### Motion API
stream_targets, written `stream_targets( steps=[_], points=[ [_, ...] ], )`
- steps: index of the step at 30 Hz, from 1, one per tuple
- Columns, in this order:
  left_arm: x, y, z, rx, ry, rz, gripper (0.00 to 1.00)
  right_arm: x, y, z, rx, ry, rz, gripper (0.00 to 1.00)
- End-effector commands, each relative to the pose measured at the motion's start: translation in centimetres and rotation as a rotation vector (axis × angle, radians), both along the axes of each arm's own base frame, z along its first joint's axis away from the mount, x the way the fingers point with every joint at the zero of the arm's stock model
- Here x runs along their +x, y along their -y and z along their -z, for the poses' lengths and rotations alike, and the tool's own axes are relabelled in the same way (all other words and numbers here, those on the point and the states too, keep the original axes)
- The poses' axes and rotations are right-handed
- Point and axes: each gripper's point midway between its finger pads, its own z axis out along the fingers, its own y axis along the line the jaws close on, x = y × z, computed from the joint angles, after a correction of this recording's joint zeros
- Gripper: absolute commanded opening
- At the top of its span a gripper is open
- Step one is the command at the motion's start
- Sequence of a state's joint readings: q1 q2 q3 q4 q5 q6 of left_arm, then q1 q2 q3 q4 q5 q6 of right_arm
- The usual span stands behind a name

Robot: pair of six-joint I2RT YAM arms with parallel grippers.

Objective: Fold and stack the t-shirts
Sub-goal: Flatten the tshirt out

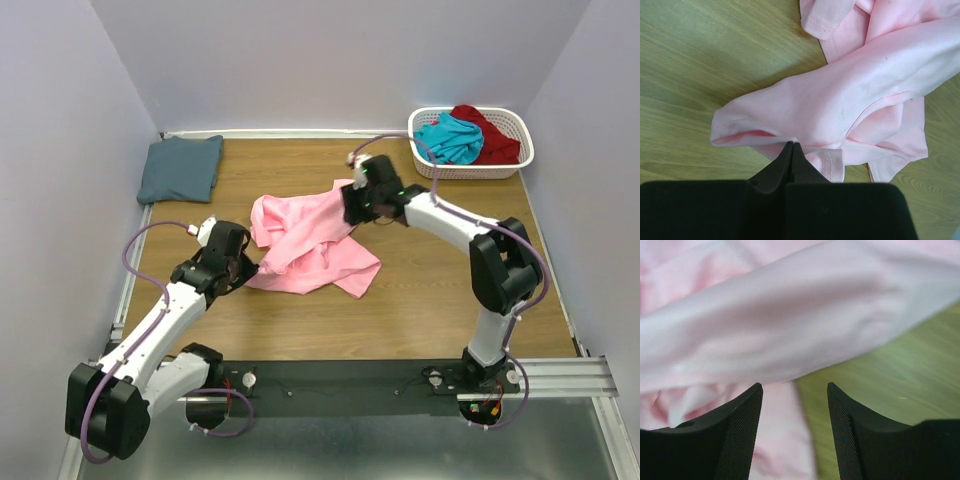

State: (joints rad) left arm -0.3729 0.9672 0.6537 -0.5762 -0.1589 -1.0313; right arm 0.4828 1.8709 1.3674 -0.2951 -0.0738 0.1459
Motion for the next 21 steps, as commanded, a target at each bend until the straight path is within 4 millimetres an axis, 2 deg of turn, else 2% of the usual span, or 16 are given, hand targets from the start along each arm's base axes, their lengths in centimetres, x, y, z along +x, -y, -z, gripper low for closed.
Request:
stream_targets(
  steps=[1, 8, 14, 17, 21],
  points=[
    [0.7, 0.4, -0.6, -0.008, 0.053, 0.037, 0.00, -5.0, -3.7, 2.2, -0.156, 0.017, -0.215, 0.63],
    [0.4, 0.1, -1.0, -0.016, 0.085, 0.029, 0.00, -4.7, -5.6, 4.0, -0.229, 0.029, -0.219, 0.68],
    [0.4, 0.2, -0.9, -0.013, 0.092, 0.046, 0.00, -4.5, -6.2, 5.9, -0.280, 0.024, -0.269, 0.69],
    [0.4, 0.3, -0.8, -0.011, 0.090, 0.054, 0.00, -4.6, -6.4, 6.4, -0.278, 0.011, -0.280, 0.68],
    [0.4, 0.4, -0.7, -0.015, 0.090, 0.061, 0.00, -3.9, -6.3, 6.8, -0.302, 0.022, -0.270, 0.62]
  ],
)
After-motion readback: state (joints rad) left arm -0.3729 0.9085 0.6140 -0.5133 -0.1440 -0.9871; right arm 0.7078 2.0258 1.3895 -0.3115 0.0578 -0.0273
